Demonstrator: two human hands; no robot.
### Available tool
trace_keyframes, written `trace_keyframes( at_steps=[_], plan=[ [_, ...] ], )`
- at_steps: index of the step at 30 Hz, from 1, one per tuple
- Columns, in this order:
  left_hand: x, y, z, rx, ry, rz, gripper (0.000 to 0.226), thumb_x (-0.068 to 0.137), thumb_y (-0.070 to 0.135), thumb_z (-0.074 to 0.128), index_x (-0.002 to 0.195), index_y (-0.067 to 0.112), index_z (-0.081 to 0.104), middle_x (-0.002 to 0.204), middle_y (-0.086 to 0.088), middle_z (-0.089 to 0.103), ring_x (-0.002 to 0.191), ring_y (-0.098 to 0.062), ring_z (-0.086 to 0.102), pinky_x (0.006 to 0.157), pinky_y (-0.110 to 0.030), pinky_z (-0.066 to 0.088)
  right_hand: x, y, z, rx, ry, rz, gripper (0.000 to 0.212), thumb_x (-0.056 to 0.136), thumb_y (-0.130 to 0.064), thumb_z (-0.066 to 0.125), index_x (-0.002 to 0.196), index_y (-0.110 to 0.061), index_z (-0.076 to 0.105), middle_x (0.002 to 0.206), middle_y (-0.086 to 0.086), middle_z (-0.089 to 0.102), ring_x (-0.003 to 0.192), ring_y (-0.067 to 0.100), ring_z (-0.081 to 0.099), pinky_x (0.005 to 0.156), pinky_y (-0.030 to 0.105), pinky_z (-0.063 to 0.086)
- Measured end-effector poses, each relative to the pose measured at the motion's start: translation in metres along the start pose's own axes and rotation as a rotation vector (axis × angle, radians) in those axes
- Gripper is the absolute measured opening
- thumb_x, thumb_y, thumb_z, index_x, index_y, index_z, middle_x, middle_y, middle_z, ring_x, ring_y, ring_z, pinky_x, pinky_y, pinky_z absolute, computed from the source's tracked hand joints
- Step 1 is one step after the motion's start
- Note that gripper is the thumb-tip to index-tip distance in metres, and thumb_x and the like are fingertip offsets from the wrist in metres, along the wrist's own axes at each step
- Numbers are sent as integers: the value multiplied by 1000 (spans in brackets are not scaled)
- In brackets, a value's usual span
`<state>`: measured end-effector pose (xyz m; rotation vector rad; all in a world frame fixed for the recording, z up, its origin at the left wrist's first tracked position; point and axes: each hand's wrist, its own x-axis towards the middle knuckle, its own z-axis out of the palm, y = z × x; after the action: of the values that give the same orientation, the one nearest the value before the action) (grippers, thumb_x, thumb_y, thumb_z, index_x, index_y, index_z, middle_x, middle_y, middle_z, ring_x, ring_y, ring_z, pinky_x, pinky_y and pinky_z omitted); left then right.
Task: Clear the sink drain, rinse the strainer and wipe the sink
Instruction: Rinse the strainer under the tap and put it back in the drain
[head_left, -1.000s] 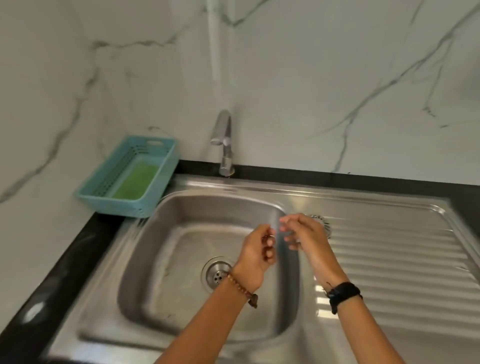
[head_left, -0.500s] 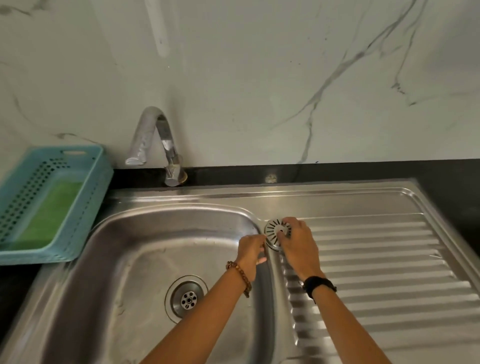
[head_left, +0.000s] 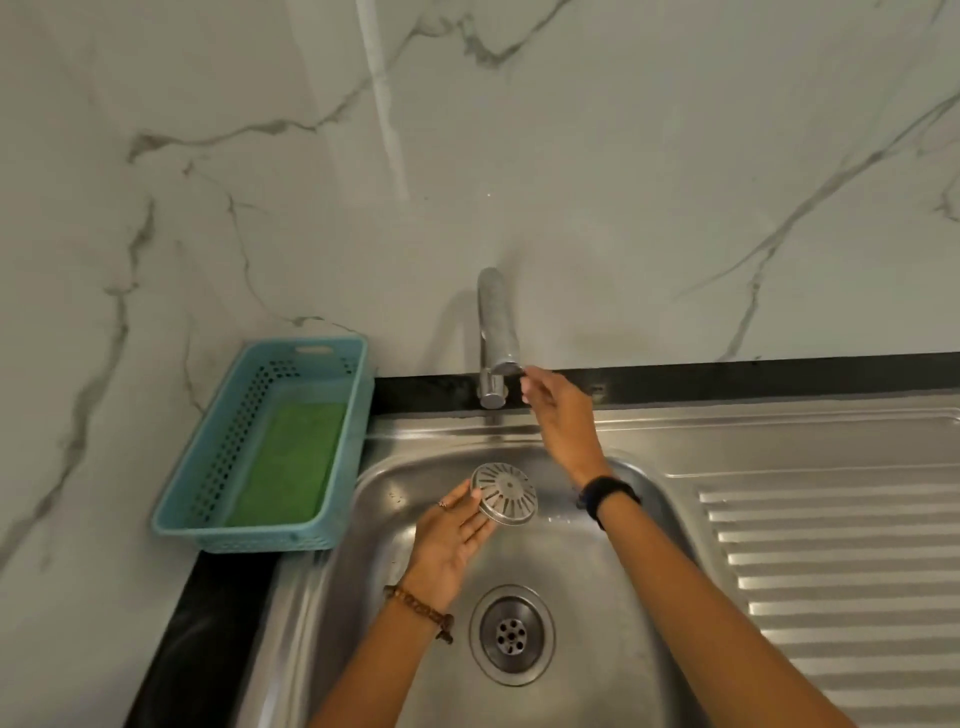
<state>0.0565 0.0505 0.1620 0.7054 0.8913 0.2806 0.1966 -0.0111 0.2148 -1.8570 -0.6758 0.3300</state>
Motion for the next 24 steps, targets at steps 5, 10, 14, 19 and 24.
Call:
trace_keyframes(
  at_steps=[5, 10, 14, 19, 24],
  plan=[
    [12, 21, -21, 6, -60, -21, 15, 87, 2, 56, 97, 9, 63, 86, -6, 72, 84, -16, 66, 71, -27, 51, 34, -9, 44, 4, -22, 96, 27, 94, -16, 50, 110, 3, 61, 110, 23, 63, 100, 33, 61, 89, 40, 51],
    [25, 16, -17, -12, -75, -83, 15, 87, 2, 56, 99, 8, 61, 94, -9, 67, 91, -21, 63, 82, -32, 48, 36, -9, 44, -115, -296, -33, 34, 97, -5, 41, 129, -6, 53, 132, 18, 54, 122, 25, 51, 100, 16, 35],
    [29, 3, -13, -28, -72, -130, 22, 87, 0, 55, 108, 3, 60, 102, -12, 67, 88, -21, 63, 80, -32, 49, 41, -12, 30, -77, -568, -19, 46, 98, -9, 41, 143, -12, 32, 149, 11, 34, 135, 20, 36, 112, 27, 29],
    [31, -7, -17, -56, -15, -139, 22, 89, -1, 52, 110, 2, 58, 105, -14, 62, 93, -21, 60, 84, -35, 46, 6, 17, 17, 81, -153, 126, 31, 93, -1, 45, 122, -5, 57, 122, 5, 59, 114, 19, 56, 84, 14, 49],
    [31, -18, -23, -108, 38, -184, 35, 90, -1, 50, 125, -1, 50, 125, -21, 56, 118, -31, 52, 91, -38, 44, -54, 63, 18, 89, -207, 526, 24, 94, -23, 51, 103, -4, 63, 89, 4, 61, 75, 14, 51, 67, 24, 43]
  ],
)
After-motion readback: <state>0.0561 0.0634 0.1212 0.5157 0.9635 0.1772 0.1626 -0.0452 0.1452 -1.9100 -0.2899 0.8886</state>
